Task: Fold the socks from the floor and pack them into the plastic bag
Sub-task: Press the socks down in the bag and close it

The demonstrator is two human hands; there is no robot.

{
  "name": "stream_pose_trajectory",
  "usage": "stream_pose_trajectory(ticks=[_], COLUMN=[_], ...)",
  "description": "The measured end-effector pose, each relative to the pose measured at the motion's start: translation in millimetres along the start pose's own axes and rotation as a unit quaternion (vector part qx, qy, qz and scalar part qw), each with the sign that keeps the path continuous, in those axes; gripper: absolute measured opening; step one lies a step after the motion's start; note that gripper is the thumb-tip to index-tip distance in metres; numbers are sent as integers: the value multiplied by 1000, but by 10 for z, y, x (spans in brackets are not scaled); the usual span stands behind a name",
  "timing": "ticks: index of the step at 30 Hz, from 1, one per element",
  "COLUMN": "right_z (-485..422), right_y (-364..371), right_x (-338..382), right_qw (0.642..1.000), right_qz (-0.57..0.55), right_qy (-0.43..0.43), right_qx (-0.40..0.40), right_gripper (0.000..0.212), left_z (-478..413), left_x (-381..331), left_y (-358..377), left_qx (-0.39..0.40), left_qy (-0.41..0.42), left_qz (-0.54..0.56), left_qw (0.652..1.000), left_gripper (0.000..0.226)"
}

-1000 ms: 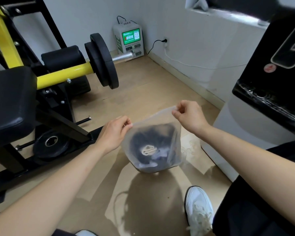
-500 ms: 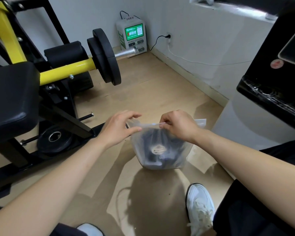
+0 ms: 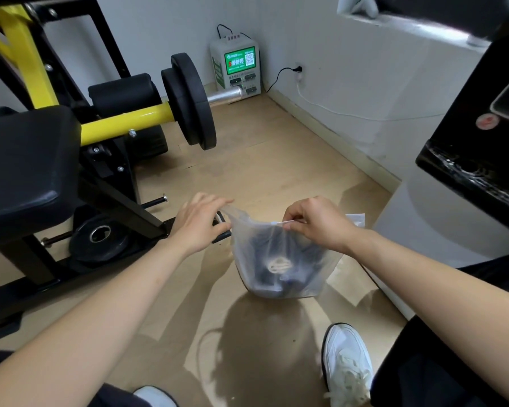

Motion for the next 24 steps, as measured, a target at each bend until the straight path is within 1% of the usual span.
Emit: stream_pose_trajectory(ticks=[2,3,5,7,10,11,14,15,19,22,24], right_z=[13,15,6,-22,-56,-59,-58,-57,-39,-16,-14], right_y=[-3,-11,-33,-56,-63,-56,-41,-40,-32,-19,-19], right_x=[-7,-16,-42,-66,-86,-85,-54,-36,24,25,31], right_qw=[1000,1000,1000,999,998,998,999,999,1000,1000,1000], right_qz=[3,6,10,9,-1,-2,-9,-9,-1,1,3], right_qy=[3,9,24,40,50,49,40,33,0,-9,-8], right_qx=[5,4,-7,-23,-33,-32,-27,-25,-19,-16,-13], right_gripper=[10,9,9,11,10,10,10,10,12,15,15], left_z=[-16,-16,-28,-55,-78,-66,6,32,88,103,105], left_x=[4,28,121,196,177,127,-130,-246,-639,-692,-659], left_y=[39,36,5,-70,-180,-201,-218,-191,-16,93,113], left_qx=[-9,-16,-29,-46,-42,-33,-14,-10,-7,-31,-32], left_qy=[-6,-11,-9,7,21,25,55,72,113,109,96], left_qz=[-15,-3,24,22,19,18,42,60,106,123,139], left_qw=[1000,1000,999,999,999,999,998,996,988,986,985], left_gripper=[14,9,12,15,16,22,48,49,36,21,21])
Point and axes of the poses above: each hand's wrist, its own z-axis away from the middle knuckle, its own y-axis out of the palm, x = y × z, the point moved 1 cm from there along -z, towards the middle knuckle, and after that the axes turned 10 degrees about -y, right-handed, at the moved point
